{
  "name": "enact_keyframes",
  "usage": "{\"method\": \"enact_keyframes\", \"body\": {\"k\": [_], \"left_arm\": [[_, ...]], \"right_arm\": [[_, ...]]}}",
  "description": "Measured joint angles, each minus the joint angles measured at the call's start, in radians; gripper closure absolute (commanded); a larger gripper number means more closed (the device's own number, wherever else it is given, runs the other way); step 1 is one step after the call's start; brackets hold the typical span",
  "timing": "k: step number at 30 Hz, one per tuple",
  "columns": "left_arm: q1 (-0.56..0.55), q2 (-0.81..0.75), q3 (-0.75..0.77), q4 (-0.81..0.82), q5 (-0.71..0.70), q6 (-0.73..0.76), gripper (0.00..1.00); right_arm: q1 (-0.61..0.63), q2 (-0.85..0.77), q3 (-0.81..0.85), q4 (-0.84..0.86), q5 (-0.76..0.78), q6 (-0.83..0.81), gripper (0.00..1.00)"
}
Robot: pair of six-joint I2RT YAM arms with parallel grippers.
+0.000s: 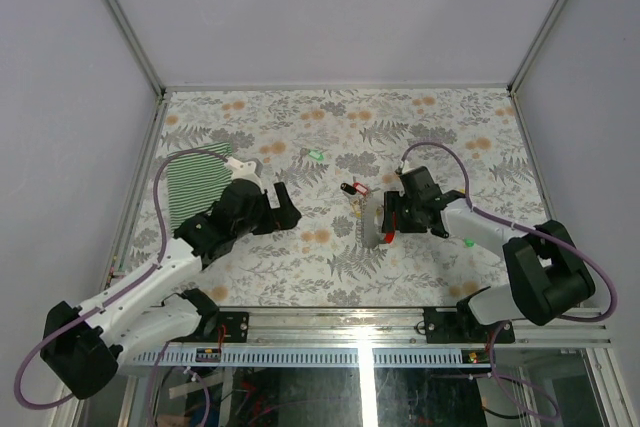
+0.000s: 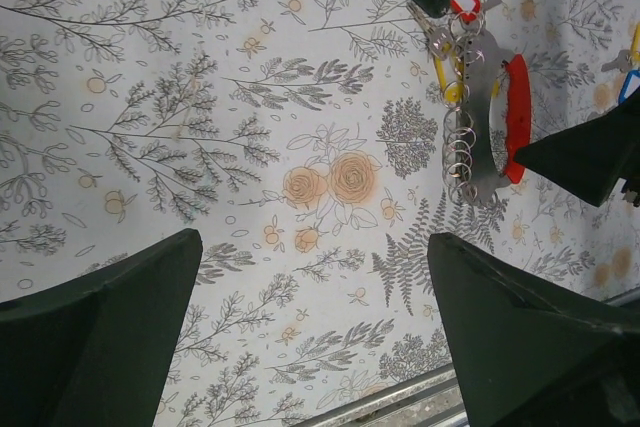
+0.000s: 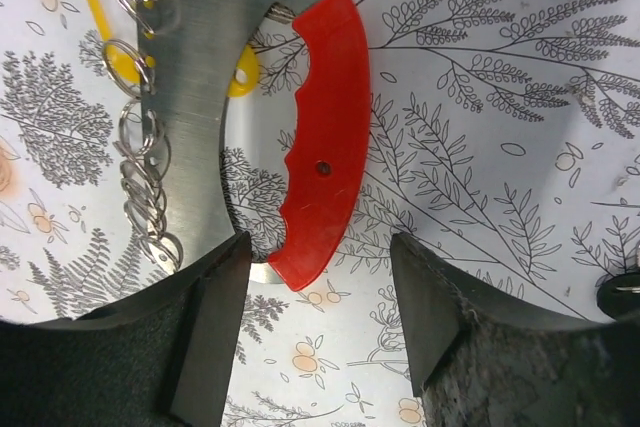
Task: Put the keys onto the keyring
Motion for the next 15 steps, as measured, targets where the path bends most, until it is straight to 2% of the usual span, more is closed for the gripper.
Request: {"method": "enact_keyframes", "body": {"k": [11,15], "left_arm": [[-0.037,0.015,-0.010,0.027,-0.029,-0.013,0.00],[-0.037,0.007,-0.016,0.027,-0.047,-0.013,0.00]], "right_arm": [[0.006,0.018,-0.041,0.125,-0.121,0.035,0.38],[0.076,0.018,-0.052,0.153,-0.161,0.059,0.35]]}}
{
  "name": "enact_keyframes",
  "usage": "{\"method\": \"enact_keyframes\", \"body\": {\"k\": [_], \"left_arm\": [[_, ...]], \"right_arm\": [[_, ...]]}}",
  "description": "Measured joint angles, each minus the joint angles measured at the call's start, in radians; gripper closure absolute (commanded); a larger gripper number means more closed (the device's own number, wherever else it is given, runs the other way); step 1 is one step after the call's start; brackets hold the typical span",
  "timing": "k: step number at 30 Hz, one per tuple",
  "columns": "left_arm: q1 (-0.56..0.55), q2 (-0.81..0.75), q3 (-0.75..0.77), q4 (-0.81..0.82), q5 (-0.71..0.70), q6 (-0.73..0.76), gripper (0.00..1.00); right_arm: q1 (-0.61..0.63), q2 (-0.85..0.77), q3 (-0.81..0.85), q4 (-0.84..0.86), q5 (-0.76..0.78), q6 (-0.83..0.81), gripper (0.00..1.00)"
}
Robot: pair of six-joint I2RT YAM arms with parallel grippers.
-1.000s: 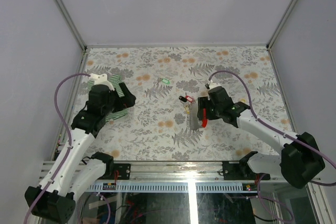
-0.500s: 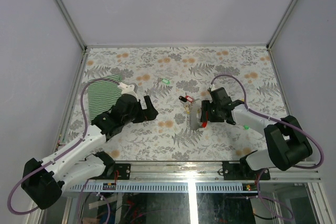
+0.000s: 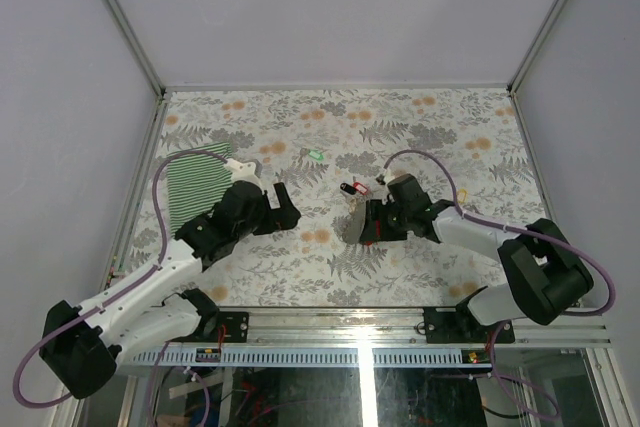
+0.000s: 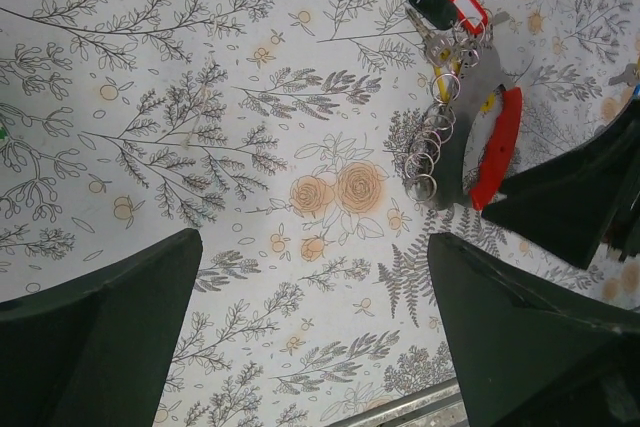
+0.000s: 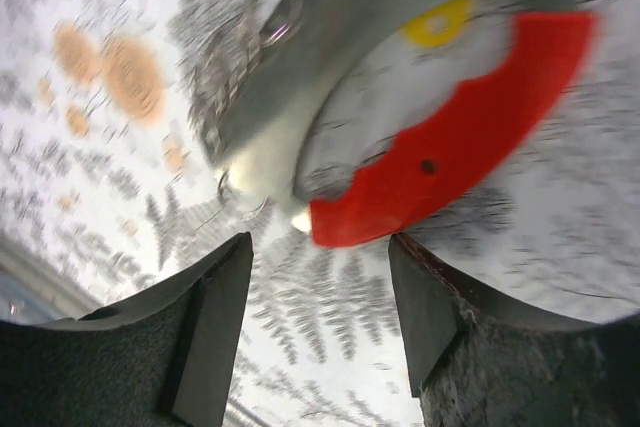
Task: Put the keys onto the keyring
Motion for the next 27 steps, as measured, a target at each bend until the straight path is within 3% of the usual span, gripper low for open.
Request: {"method": "enact_keyframes", "body": {"k": [6,12,18,27], "left_arm": [[0.000,-0.025,0.000,-0.002,-0.030,0.015,0.00],[0.000,-0.073,0.000,-0.010,-0.077,0.038,0.00],[0.000,-0.140,0.011,-0.044,-0.140,0.039,0.00],[0.000,-0.234,0.035,-0.114,-0.227,0.038,0.00]], "right_arm": [[0.082,-0.048,-0.018,-0.016,-0.025,-0.024,0.24],[0.082,-0.165,0.002,-0.055,0.011,-0.129,0.23],[0.103,-0.099,0.093,-0.100,0.014,-0.241,0.24],[0.259,0.077,0.231,-0.203,0.119,-0.396,0.29]]}}
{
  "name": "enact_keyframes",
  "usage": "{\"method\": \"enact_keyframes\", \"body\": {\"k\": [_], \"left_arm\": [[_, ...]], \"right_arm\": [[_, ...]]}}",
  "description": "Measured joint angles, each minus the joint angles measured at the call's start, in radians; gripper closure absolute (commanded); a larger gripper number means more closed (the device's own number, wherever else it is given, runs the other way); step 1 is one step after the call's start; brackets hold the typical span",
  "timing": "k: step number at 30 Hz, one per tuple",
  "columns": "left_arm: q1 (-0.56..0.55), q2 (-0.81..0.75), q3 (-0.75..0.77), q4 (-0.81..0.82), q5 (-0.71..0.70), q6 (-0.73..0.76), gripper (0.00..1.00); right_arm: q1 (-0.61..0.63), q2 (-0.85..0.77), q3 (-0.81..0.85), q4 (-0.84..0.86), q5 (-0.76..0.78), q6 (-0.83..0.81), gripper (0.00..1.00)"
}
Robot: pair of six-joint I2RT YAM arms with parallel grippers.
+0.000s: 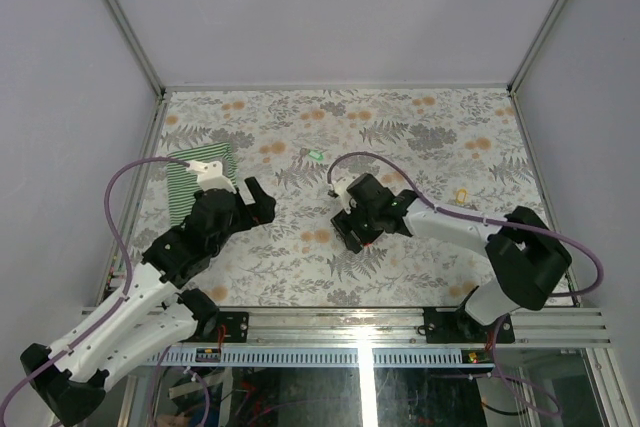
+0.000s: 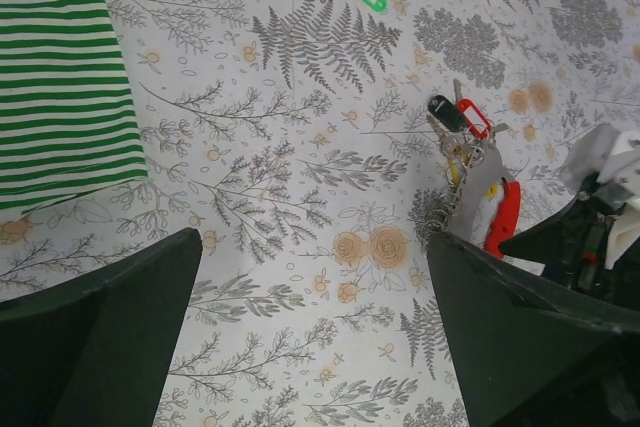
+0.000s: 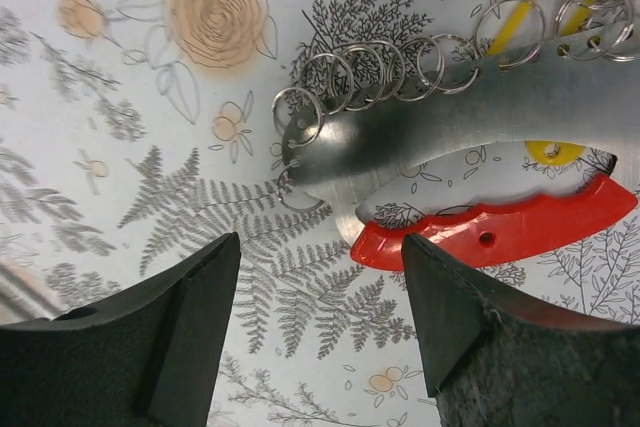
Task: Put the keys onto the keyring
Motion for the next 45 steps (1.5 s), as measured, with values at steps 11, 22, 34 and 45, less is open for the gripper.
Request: {"method": "enact_keyframes", "body": {"k": [11,22,34,45], "left_arm": [[0.000,0.020,0.013,-0.042,-0.014,0.000,0.00],[0.000,0.031,0.013,-0.042,-0.014,0.000,0.00],[0.000,0.071,0.012,-0.036,0.010,-0.017,0.00],[0.000,0.088,-0.114,0.098,0.129,-0.111,0.00]], "right_arm": [[0.081,0.168,0.083,-0.048,0.165,-0.100,0.34],[0.114,0.221,0.139,-0.064,0.191,-0.130,0.52],[0.120,0.224,0.140,-0.054,0.188,-0.103,0.80],[0.120,0.212,0.132,-0.038,0.151,-0.019,0.85]]}}
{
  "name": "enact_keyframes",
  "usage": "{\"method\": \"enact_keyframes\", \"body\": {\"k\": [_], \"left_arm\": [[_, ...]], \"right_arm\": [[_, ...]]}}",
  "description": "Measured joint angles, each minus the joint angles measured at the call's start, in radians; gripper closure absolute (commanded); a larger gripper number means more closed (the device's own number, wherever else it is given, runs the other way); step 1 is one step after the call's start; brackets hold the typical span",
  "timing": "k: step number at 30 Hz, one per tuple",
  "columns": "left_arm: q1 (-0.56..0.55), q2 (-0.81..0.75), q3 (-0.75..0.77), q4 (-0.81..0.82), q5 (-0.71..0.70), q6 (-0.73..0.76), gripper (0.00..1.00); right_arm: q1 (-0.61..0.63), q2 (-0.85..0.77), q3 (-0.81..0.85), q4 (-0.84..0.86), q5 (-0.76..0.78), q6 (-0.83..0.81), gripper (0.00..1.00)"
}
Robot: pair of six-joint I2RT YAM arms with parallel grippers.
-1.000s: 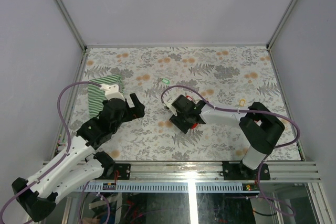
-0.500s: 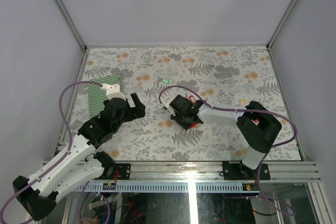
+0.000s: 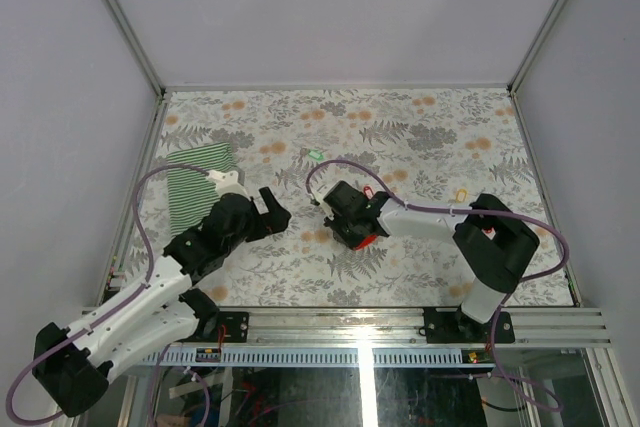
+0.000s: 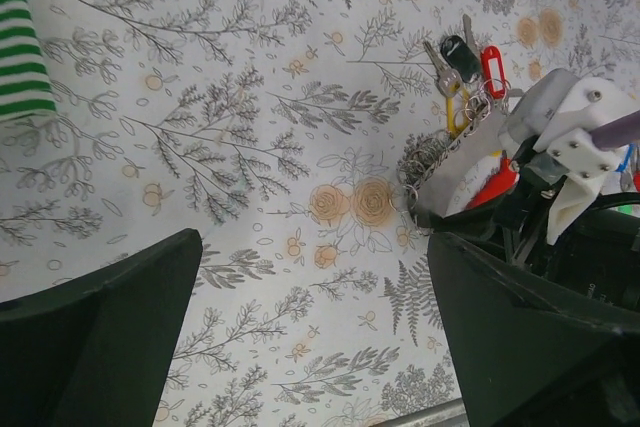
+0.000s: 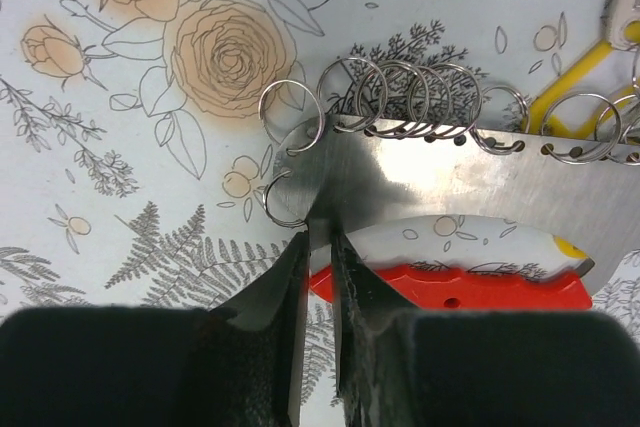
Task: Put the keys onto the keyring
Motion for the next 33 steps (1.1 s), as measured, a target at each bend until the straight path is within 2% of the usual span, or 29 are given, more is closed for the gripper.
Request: {"method": "enact_keyframes", "body": {"k": [8,15,23,26,33], "left_arm": [[0.000,0.014,-0.091,0.153,0.090,-0.079,0.00],[0.000,0.101,-0.202,0.353,0.174,-0.184,0.01],[0.000,0.136,-0.277,0.474,0.200,-0.277,0.01],[0.000,0.142,-0.282,0.499,0.200,-0.296,0.03],[0.000,0.169,-0.282,0.524,0.203,-0.306,0.05]], "right_arm": [[0.000,-0.045,-0.034,0.009,-0.051,0.068,0.86],[0.000,-0.089,-0.055,0.033,-0.061,0.123,0.85],[0.000,-0.143,-0.091,0.042,-0.021,0.153,0.64],[-0.011,-0.182,-0.112,0.022,0.020,0.172,0.52],[-0.166,-0.261,-0.155,-0.010,0.099,0.212,0.39]]}}
